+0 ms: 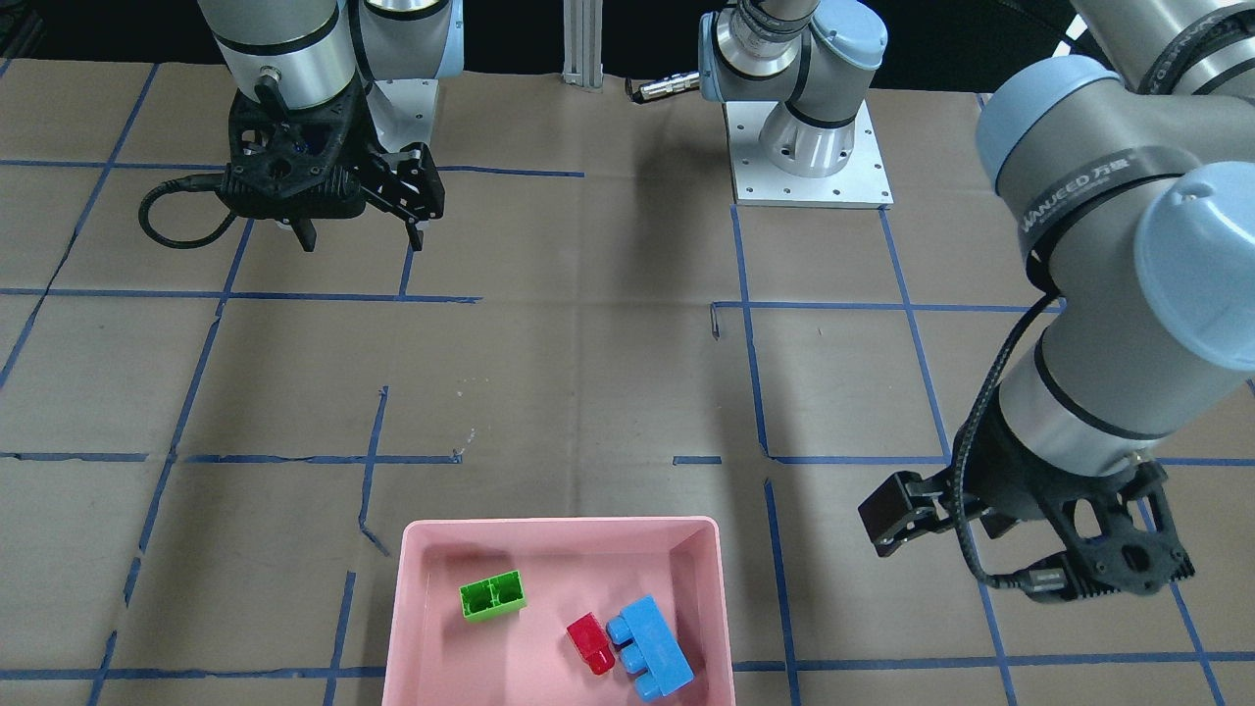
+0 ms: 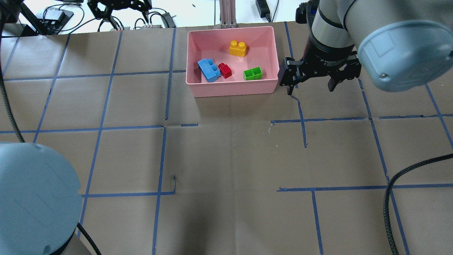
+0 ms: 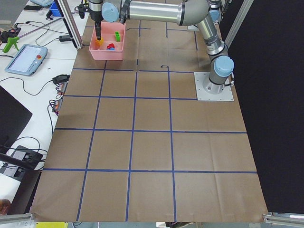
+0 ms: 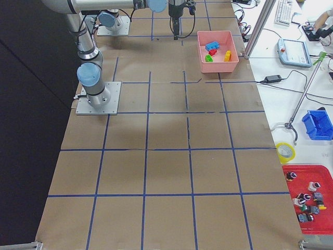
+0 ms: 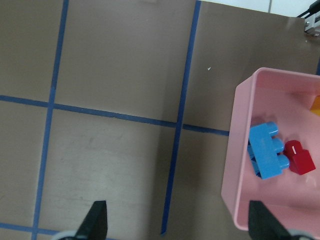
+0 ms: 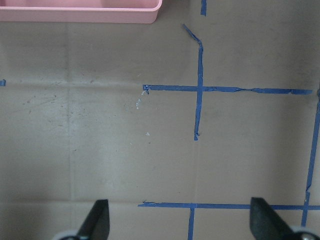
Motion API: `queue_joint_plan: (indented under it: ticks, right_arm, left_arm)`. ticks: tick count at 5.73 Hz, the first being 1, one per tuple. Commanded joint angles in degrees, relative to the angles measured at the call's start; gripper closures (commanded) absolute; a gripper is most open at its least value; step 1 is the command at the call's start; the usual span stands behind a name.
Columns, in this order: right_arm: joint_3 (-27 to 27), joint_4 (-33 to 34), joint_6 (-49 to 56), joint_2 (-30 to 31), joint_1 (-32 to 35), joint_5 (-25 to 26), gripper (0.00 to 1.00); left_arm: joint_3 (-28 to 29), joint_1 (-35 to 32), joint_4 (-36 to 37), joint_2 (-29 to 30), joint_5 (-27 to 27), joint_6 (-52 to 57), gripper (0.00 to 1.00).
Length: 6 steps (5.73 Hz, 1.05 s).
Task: Put all blocks into box
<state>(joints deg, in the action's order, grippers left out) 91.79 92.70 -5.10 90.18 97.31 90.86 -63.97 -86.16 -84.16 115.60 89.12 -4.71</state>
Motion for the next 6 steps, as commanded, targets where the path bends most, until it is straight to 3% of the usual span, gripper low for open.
queue_joint_plan:
  ticks: [1,2,3,6]
  right_arm:
    - [0.14,0.03,0.0,0.09,-0.1,0.02,0.0]
    - [0.14,0.11,-0.09,0.09,-0.1,0.02,0.0]
    - [0.31,0.12,-0.09,0.09,-0.19,0.02,0.0]
    - [0.14,0.03,0.0,0.09,0.08,-0.07,0.0]
  left_arm:
    - [-12.77,-1.18,0.31,-10.69,-0.35,-0.02,0.01]
    - [-18.5,-6.42,1.01,-14.22,0.35,-2.12,0.01]
    - [-18.65,-8.39,1.62,-15.39,0.09,-1.88,0.01]
    - [-20.76,-4.22,-1.43,-21.98,0.88,8.8,0.01]
